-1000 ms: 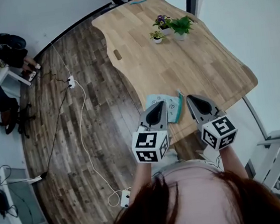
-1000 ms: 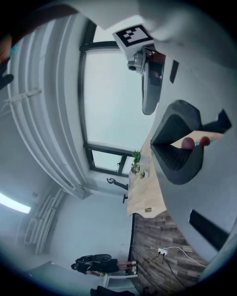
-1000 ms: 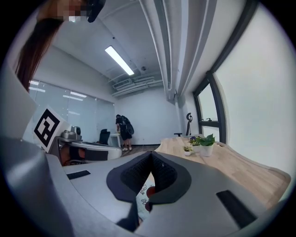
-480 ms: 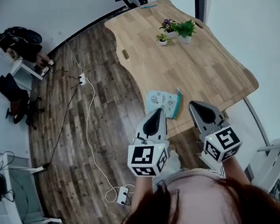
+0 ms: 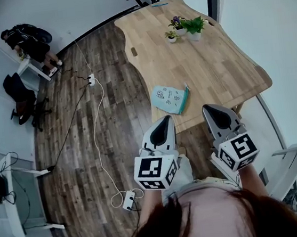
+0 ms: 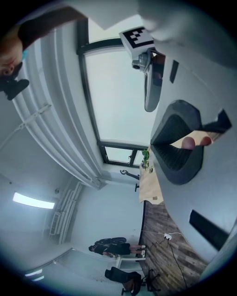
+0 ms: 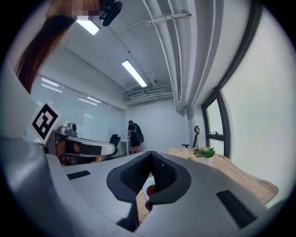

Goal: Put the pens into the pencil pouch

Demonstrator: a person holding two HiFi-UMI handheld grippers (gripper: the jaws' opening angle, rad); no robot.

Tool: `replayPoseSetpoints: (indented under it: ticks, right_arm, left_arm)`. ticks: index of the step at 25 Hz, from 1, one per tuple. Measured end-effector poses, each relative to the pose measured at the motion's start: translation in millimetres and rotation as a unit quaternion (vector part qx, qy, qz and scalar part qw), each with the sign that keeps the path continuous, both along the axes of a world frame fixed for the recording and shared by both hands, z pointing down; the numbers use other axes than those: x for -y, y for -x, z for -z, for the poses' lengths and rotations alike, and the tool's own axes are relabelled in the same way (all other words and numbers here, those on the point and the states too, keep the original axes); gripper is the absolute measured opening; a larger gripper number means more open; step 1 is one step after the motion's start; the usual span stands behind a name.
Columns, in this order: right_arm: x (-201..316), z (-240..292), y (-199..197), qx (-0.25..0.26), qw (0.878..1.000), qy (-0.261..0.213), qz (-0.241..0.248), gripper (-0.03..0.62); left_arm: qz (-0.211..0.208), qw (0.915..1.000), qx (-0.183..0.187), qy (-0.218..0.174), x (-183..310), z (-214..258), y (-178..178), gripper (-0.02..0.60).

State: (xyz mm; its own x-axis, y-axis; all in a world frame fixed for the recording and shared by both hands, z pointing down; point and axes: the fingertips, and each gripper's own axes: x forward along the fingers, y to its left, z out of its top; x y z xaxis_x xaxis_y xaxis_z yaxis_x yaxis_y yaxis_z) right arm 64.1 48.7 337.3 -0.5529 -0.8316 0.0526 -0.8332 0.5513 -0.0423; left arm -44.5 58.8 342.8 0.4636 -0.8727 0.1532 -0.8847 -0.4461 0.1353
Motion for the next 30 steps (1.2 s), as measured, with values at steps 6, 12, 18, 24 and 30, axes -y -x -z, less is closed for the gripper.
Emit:
replayPoseSetpoints:
  ticks: [6,12,18,24,30]
  right_arm:
    - [-23.0,10.4,-12.4,-0.005,1.000,-0.017,0.003,0.000]
    - [-46.7,15.3,-24.5,-0.003,1.000,-0.025,0.001,0.000]
    - [-51.8,18.4,-28.5,-0.004,1.000,-0.027,0.000,0.000]
    - [-41.6,22.1,-19.7,-0.009,0.999,-0.033,0.001,0.000]
    - [-19.9,23.6,-11.9,-0.012,0.999,-0.035,-0.005,0.000]
  left_arm:
    - [0.005,0.9999,0.003,-0.011,-25.2,7.7,-12.0,0.002]
    - [0.011,0.9998,0.005,-0.014,-47.0,11.9,-22.4,0.002]
    - [0.014,0.9998,0.008,-0.012,-53.6,15.6,-26.8,0.002]
    - [0.017,0.9990,0.034,-0.021,-43.9,19.3,-21.0,0.002]
    - [0.006,0.9990,0.039,-0.022,-20.6,21.7,-13.7,0.002]
